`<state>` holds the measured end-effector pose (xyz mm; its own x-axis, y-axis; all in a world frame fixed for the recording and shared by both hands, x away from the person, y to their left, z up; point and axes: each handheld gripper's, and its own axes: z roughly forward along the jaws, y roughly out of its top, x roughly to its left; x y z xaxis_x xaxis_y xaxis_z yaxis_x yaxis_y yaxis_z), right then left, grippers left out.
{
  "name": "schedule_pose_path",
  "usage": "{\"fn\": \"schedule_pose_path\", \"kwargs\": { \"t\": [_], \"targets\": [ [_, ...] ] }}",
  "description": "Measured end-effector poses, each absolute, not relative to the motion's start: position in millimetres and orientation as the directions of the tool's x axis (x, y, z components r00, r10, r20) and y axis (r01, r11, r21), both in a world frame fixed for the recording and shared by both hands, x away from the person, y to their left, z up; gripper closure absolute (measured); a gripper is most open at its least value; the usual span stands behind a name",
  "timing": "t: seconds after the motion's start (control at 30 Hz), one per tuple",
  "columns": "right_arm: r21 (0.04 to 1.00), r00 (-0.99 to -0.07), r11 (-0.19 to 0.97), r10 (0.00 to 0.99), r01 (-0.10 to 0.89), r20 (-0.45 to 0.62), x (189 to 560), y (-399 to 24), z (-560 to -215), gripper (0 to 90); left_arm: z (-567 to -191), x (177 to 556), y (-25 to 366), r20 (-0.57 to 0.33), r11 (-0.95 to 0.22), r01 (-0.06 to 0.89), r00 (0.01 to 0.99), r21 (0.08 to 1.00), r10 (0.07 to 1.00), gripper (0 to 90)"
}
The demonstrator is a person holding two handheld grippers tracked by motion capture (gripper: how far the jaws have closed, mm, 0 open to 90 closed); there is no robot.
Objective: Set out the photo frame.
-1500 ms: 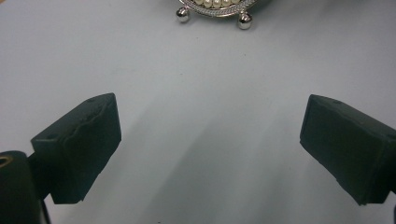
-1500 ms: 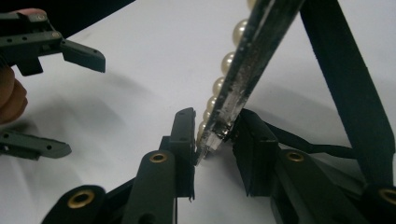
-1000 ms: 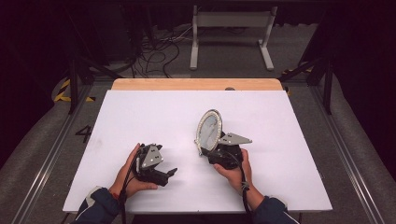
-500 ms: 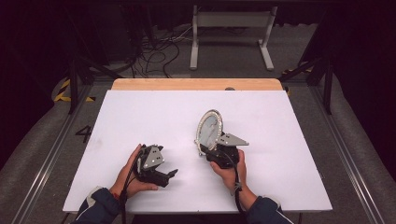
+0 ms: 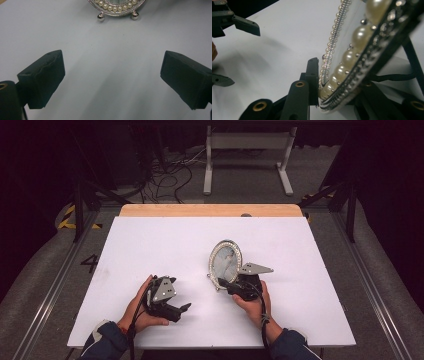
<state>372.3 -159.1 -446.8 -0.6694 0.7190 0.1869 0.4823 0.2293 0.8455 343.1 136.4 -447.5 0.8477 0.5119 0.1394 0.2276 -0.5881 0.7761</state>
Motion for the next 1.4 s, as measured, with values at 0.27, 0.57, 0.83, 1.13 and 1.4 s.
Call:
{"fn": "schedule_pose_path", "kwargs": {
  "t": [0.27,0.57,0.83,1.13,1.4],
  "targets": [
    [0.847,-0.67,0.23,0.719,0.48,0.185,372,-160,-447,73.7,-446,342,138,0.146,-0.584,0.225,0.842,0.78,0.519,6.3],
    [0.837,-0.61,0.2,0.77,0.51,0.188,374,-146,-455,50.8,-447,342,137,0.151,-0.592,0.223,0.843,0.774,0.516,6.3],
    [0.847,-0.582,0.196,0.798,0.495,0.155,374,-143,-455,64.4,-448,343,135,0.155,-0.597,0.224,0.842,0.77,0.516,6.2],
    [0.837,-0.635,0.203,0.744,0.509,0.206,375,-149,-455,77.9,-449,343,135,0.152,-0.599,0.232,0.841,0.766,0.52,6.2],
    [0.814,-0.692,0.241,0.677,0.529,0.25,379,-158,-452,80.0,-449,343,134,0.151,-0.601,0.23,0.844,0.766,0.515,6.5]
  ]
}}
